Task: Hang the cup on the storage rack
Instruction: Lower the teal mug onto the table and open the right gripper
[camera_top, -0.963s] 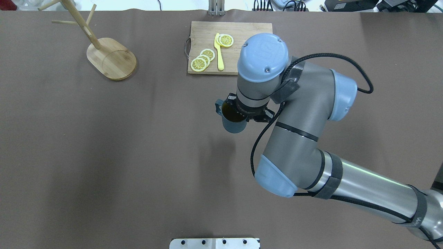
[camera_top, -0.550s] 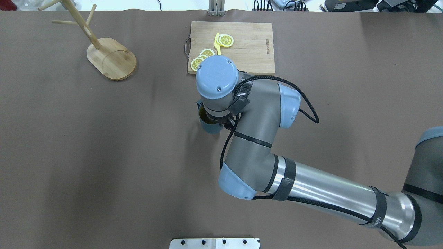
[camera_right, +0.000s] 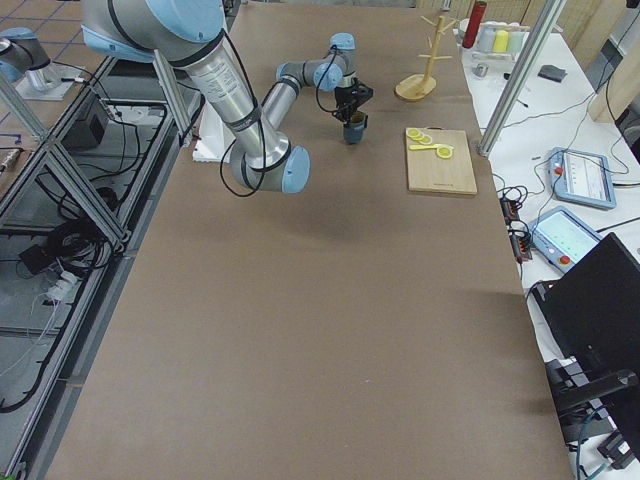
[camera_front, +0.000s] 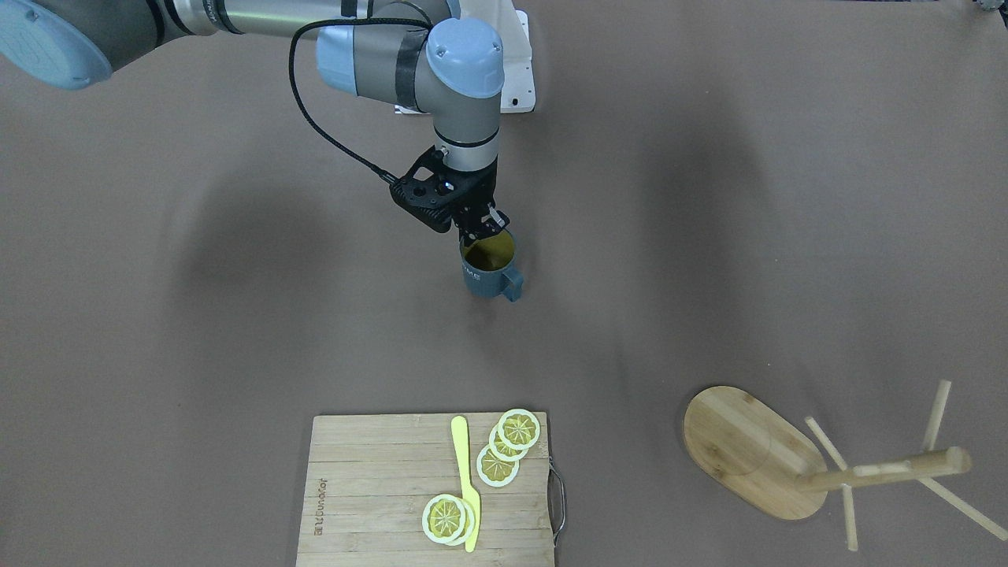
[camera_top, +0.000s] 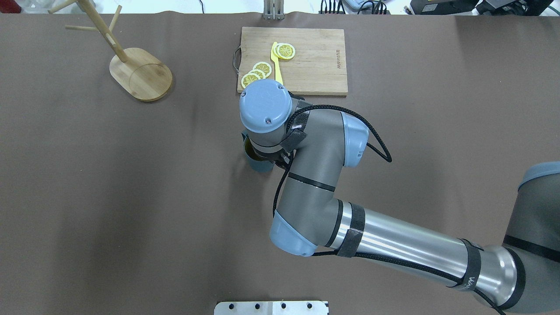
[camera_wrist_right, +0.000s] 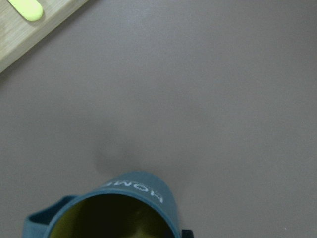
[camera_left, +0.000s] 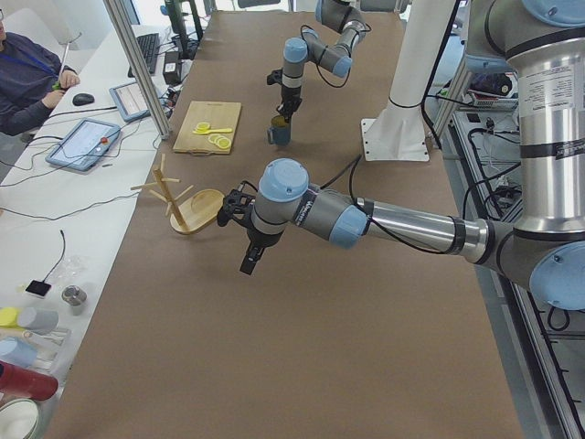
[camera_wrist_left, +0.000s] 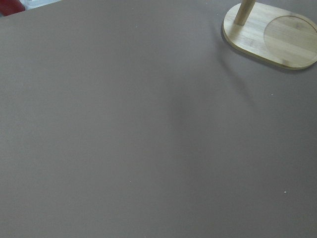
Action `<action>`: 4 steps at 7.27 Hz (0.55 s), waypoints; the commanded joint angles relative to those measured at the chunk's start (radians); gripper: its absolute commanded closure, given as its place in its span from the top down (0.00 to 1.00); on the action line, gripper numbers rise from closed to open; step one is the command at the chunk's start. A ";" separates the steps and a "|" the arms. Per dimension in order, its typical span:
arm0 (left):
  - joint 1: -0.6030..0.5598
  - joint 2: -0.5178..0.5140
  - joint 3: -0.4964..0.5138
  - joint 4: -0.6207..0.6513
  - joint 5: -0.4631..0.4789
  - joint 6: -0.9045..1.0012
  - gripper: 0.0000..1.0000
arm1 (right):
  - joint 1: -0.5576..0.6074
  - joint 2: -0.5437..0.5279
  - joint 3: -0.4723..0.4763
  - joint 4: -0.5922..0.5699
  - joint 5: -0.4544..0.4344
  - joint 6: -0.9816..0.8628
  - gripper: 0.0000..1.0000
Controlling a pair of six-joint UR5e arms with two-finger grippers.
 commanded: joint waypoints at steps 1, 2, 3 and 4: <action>0.000 0.000 -0.001 -0.002 -0.001 0.001 1.00 | -0.003 -0.005 0.001 0.000 -0.010 -0.029 0.99; 0.000 0.000 -0.001 -0.002 0.000 0.001 1.00 | -0.003 -0.002 0.008 -0.001 -0.011 -0.035 1.00; 0.000 0.000 -0.002 -0.002 -0.001 0.001 1.00 | 0.002 -0.005 0.025 -0.003 -0.011 -0.073 1.00; 0.000 -0.003 -0.002 0.000 -0.001 0.003 1.00 | 0.040 -0.018 0.085 -0.018 0.004 -0.100 1.00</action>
